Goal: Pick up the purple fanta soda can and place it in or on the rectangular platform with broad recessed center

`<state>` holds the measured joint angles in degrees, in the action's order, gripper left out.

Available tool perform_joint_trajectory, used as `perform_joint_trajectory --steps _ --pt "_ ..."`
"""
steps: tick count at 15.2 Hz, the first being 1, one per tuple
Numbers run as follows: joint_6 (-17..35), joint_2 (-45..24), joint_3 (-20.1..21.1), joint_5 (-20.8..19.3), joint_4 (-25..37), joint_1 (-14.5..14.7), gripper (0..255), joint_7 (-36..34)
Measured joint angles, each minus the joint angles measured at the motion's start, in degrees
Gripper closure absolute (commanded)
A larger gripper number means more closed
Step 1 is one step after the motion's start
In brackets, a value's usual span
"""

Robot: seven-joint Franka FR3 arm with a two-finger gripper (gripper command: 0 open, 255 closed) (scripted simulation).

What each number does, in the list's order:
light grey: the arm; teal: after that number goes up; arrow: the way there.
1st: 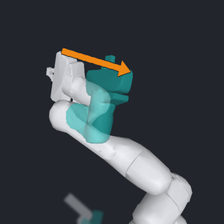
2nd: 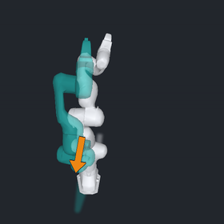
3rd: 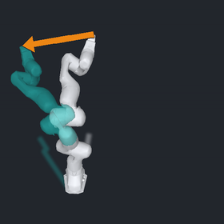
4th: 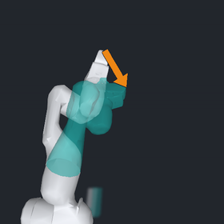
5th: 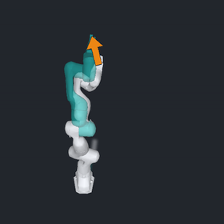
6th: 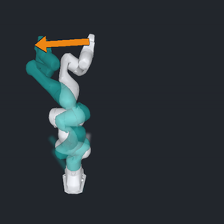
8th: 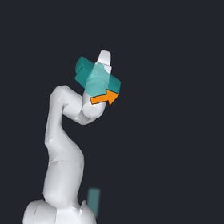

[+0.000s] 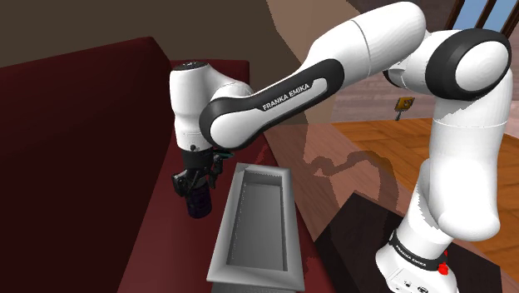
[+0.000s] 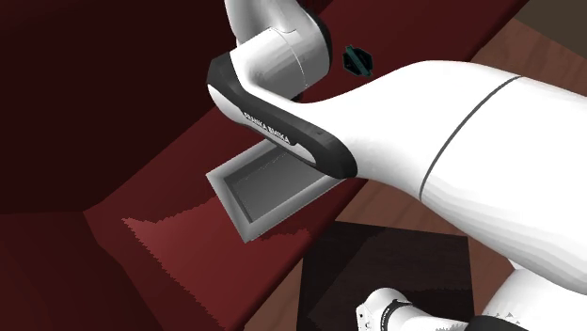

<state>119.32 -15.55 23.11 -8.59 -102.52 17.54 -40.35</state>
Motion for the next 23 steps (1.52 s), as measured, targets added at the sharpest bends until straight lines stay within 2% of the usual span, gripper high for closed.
perform_joint_trajectory --steps 10,23 --pt "-0.36 -0.01 0.01 0.04 0.28 0.00 255 0.04" --pt "-9.12 2.16 0.43 1.38 7.07 -0.10 255 1.14"
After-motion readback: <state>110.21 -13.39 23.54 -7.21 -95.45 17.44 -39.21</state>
